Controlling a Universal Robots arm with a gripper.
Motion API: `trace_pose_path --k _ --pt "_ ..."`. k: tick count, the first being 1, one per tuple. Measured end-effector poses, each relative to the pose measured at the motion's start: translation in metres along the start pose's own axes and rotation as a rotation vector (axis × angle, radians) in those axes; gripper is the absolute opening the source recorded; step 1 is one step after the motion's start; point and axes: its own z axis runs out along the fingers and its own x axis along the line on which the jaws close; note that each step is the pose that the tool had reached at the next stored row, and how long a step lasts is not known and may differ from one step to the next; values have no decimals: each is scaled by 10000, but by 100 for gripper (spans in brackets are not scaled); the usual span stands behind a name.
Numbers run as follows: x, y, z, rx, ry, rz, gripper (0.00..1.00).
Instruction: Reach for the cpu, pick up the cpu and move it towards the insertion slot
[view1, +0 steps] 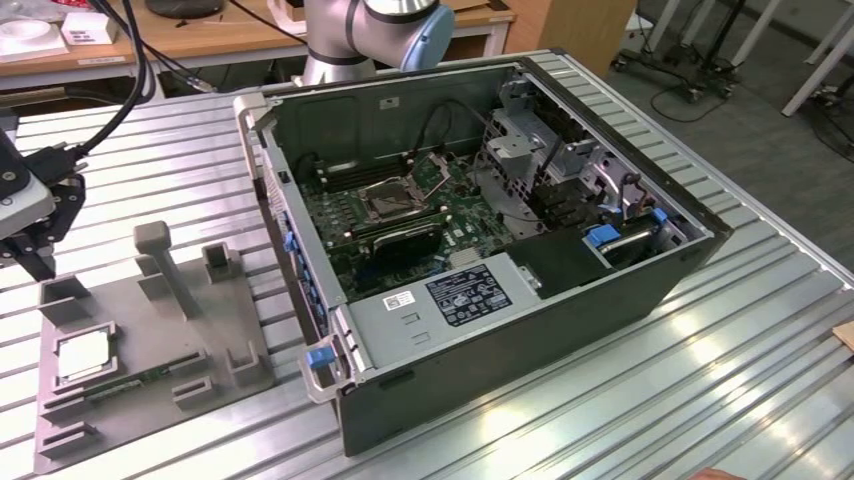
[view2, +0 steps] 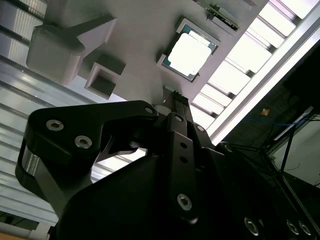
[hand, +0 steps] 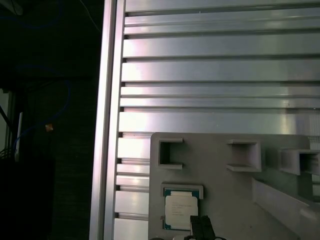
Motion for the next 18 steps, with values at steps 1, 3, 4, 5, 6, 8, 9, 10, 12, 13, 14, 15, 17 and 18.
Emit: trace_pose_path --k 1,3,4,5,6,8,9,10,12,13,14,15,17,18 --pt "0 0 3 0 0 0 11" --pt "0 0 10 1 1 0 11" --pt "0 -1 15 0 0 0 11" --pt "0 -1 19 0 1 0 11" --pt "0 -1 23 1 2 0 11" --pt "0 -1 32 0 1 0 11" --pt "1 -2 34 1 3 0 11" --pt "1 -2 36 2 3 0 11" --pt "0 -2 41 1 2 0 11" --pt "0 -2 42 1 2 0 11" --pt "0 -2 42 1 2 0 11" --pt "1 -2 42 1 2 0 11" --pt "0 -2 43 0 1 0 11" --pt "1 -2 44 1 1 0 11"
